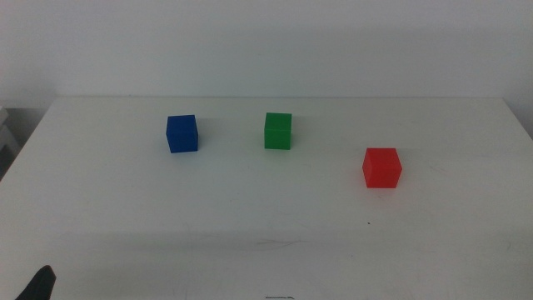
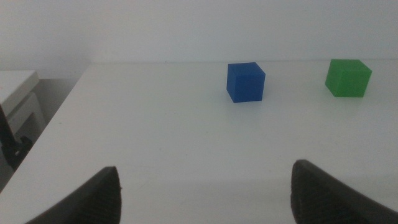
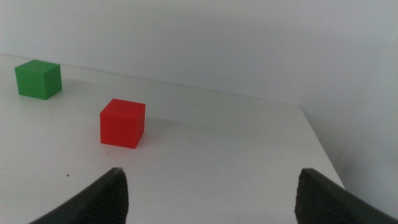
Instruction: Stack red cubes first, then green, then blue cubes in a specific spot.
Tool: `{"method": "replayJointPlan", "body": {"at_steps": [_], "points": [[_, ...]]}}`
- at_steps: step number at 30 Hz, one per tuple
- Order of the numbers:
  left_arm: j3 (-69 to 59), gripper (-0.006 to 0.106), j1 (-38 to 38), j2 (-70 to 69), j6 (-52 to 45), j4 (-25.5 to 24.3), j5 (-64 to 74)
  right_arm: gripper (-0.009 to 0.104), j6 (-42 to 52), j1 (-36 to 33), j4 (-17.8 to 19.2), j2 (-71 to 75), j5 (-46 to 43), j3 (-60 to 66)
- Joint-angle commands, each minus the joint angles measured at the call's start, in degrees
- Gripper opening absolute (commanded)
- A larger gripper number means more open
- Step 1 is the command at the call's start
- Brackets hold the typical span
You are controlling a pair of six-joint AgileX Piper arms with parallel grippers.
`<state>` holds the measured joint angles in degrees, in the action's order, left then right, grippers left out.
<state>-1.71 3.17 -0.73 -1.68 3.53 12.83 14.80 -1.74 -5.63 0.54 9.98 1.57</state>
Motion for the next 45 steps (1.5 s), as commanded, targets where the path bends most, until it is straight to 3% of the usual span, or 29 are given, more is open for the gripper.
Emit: {"method": "replayJointPlan", "body": {"at_steps": [1,16,21,28,34,45], "points": [[0.18,0.094,0.06,-1.07,0.49,0.65,-4.62,0.094,0.50,0.34,0.39,0.55,-2.81,-3.34],[0.18,0.094,0.06,-1.07,0.49,0.65,-4.62,0.094,0.50,0.34,0.52,-22.65,22.88,-31.90],[0.18,0.094,0.06,-1.07,0.49,0.65,-4.62,0.094,0.10,0.26,2.56,-32.86,27.31,-40.24],[0.18,0.094,0.06,-1.07,0.49,0.65,-4.62,0.094,-1.37,0.14,1.45,-44.89,43.34,-51.64],[0.18,0.094,0.06,-1.07,0.49,0.65,-4.62,0.094,-11.58,-2.16,1.55,-54.06,48.95,-60.60],[0.18,0.094,0.06,-1.07,0.49,0.65,-4.62,0.094,-27.19,-11.27,5.63,-72.64,54.61,-75.34]]}}
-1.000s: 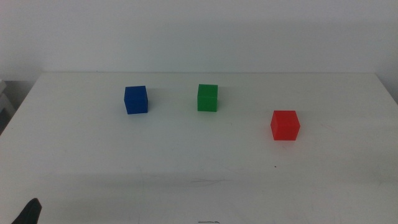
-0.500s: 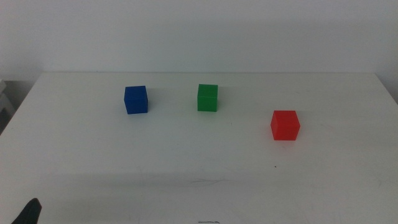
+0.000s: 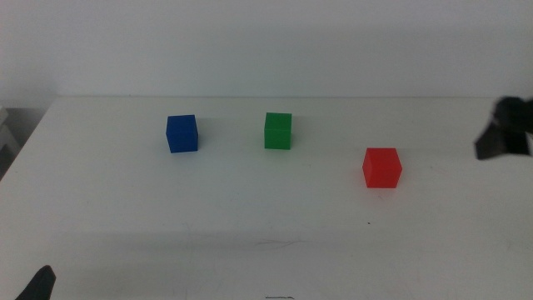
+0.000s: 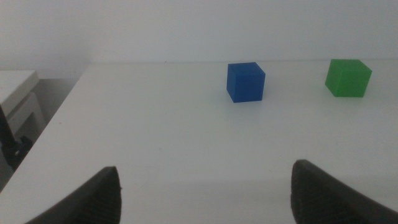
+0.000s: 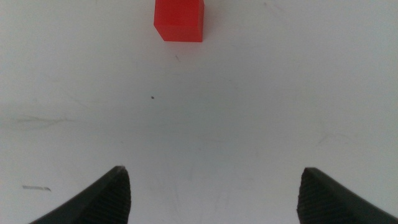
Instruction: Stack red cubes first, then green, then blue cubes in a specific spot.
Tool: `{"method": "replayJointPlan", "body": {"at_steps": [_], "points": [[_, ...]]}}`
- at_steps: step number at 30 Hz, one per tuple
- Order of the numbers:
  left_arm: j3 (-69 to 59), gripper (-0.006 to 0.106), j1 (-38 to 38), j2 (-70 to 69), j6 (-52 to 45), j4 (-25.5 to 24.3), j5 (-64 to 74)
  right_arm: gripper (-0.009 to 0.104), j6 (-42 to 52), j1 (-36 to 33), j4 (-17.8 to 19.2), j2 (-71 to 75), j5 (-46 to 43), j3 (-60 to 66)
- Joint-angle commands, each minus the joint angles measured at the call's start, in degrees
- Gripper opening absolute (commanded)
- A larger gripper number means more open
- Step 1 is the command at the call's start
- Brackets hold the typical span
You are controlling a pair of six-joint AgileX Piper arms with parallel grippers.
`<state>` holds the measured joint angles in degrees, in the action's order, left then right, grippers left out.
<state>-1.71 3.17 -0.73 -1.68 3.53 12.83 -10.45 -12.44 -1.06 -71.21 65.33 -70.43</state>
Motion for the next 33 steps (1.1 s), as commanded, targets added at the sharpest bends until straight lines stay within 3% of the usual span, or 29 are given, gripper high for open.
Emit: {"method": "replayJointPlan", "body": {"at_steps": [1,10,17,22,33], "points": [[0.18,0.094,0.06,-1.07,0.49,0.65,-4.62,0.094,-2.78,-0.98,1.48,-3.29,0.08,-5.04],[0.18,0.094,0.06,-1.07,0.49,0.65,-4.62,0.094,-2.90,-1.11,2.49,-22.53,8.20,-25.68],[0.18,0.094,0.06,-1.07,0.49,0.65,-4.62,0.094,-3.75,-1.11,2.49,-35.46,9.12,-38.16],[0.18,0.094,0.06,-1.07,0.49,0.65,-4.62,0.094,-4.65,-1.60,3.87,-41.22,8.72,-39.73],[0.18,0.094,0.06,-1.07,0.49,0.65,-4.62,0.091,-6.34,-2.46,0.50,-48.84,5.77,-39.78]]}}
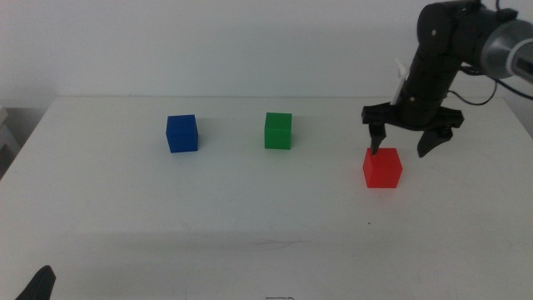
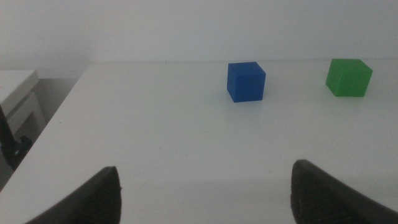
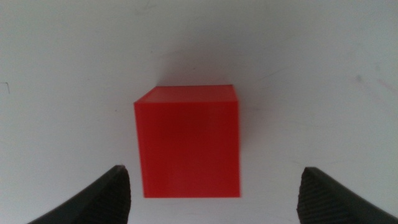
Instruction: Stack red cubes first, then green, then blue cubes in a specific spot.
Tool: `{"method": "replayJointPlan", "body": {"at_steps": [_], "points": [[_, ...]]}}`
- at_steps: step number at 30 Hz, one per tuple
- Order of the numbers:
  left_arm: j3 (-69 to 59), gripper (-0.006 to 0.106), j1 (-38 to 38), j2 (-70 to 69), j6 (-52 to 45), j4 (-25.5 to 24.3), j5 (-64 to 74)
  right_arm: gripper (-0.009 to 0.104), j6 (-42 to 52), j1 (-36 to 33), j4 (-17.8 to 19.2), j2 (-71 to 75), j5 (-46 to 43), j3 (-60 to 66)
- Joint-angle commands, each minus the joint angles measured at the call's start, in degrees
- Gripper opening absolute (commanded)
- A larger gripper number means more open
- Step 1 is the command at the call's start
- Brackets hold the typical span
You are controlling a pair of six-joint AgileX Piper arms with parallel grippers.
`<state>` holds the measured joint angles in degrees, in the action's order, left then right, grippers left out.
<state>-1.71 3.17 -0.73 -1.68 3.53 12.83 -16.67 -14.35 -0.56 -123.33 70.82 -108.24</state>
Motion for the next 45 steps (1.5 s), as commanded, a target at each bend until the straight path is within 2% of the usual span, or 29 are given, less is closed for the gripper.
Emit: {"method": "replayJointPlan", "body": {"at_steps": [1,6,12,20,22,25,27,28,38,41,45], "points": [[0.18,0.094,0.06,-1.07,0.49,0.65,-4.62,0.091,-0.12,-0.88,0.06,2.93,-0.05,-1.97],[0.18,0.094,0.06,-1.02,0.49,0.65,-4.62,0.086,-1.06,-1.62,0.56,1.22,-2.26,-2.03],[0.18,0.094,0.06,-1.02,0.49,0.65,-4.62,0.079,-4.69,-1.62,5.24,-0.06,-3.37,-2.03],[0.18,0.094,0.06,-1.02,0.49,0.65,-4.62,0.066,-4.64,-1.67,5.40,-1.24,-5.51,-2.03],[0.18,0.094,0.06,-1.02,0.49,0.65,-4.62,0.058,-4.58,-1.67,5.40,-1.51,-5.70,-2.03],[0.18,0.094,0.06,-1.02,0.49,0.65,-4.62,0.038,-4.38,-1.67,5.40,-1.57,-5.75,-2.03],[0.18,0.094,0.06,-1.02,0.49,0.65,-4.62,0.019,-3.97,-1.70,5.40,-1.57,-5.78,-2.03],[0.18,0.094,0.06,-1.02,0.49,0.65,-4.62,-0.001,-2.83,-1.93,5.65,-1.57,-5.75,-2.03],[0.18,0.094,0.06,-1.02,0.49,0.65,-4.62,-0.001,-1.66,-3.29,5.11,2.76,-4.06,-2.03],[0.18,0.094,0.06,-1.02,0.49,0.65,-4.62,-0.001,-3.36,-5.77,6.35,5.90,-2.49,-2.03],[0.18,0.094,0.06,-1.02,0.49,0.65,-4.62,-0.001,-11.64,-11.22,10.63,8.50,-0.64,-2.03]]}}
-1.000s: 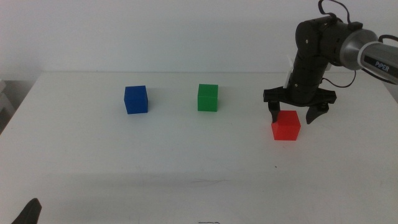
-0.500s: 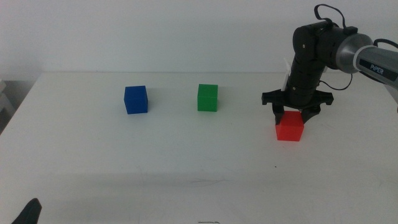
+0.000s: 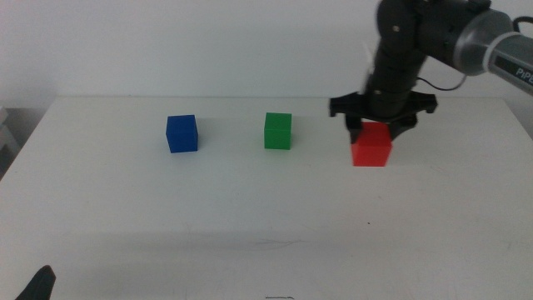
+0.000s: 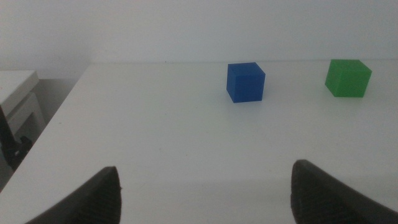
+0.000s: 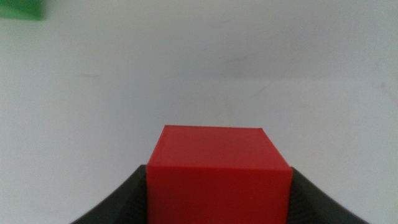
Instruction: Stack red cubes first, then green, then blue cubes in a specific spot.
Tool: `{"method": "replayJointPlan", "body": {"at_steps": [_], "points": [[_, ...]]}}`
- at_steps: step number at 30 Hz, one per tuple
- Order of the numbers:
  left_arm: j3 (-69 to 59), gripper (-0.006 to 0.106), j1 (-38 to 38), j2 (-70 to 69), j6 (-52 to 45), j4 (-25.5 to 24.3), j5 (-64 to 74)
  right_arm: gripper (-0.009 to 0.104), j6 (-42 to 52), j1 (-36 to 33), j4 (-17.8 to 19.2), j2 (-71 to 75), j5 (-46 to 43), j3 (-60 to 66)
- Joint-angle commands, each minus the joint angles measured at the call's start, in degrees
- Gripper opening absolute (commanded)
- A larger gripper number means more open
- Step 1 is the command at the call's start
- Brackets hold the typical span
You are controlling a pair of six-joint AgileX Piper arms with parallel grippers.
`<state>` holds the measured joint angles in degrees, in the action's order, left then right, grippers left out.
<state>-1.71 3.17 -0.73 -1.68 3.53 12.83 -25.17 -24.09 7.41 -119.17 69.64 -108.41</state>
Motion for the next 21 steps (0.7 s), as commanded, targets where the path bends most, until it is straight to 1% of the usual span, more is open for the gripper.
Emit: {"method": "replayJointPlan", "body": {"at_steps": [1,4,7,11,14,21], "points": [[0.18,0.094,0.06,-1.02,0.49,0.65,-4.62,-0.001,-5.94,-3.20,3.87,4.54,1.05,-1.86],[0.18,0.094,0.06,-1.02,0.49,0.65,-4.62,-0.001,-12.60,-8.30,5.63,4.34,1.44,-1.86],[0.18,0.094,0.06,-1.02,0.49,0.65,-4.62,-0.001,-17.53,-11.94,5.59,3.22,0.66,-1.86],[0.18,0.094,0.06,-1.02,0.49,0.65,-4.62,-0.001,-21.56,-15.01,5.25,1.86,-0.85,-1.86],[0.18,0.094,0.06,-1.02,0.49,0.65,-4.62,-0.001,-23.55,-16.39,4.78,0.88,-2.06,-1.86],[0.18,0.094,0.06,-1.02,0.49,0.65,-4.62,-0.001,-23.74,-17.73,2.98,-2.22,-1.55,-1.86]]}}
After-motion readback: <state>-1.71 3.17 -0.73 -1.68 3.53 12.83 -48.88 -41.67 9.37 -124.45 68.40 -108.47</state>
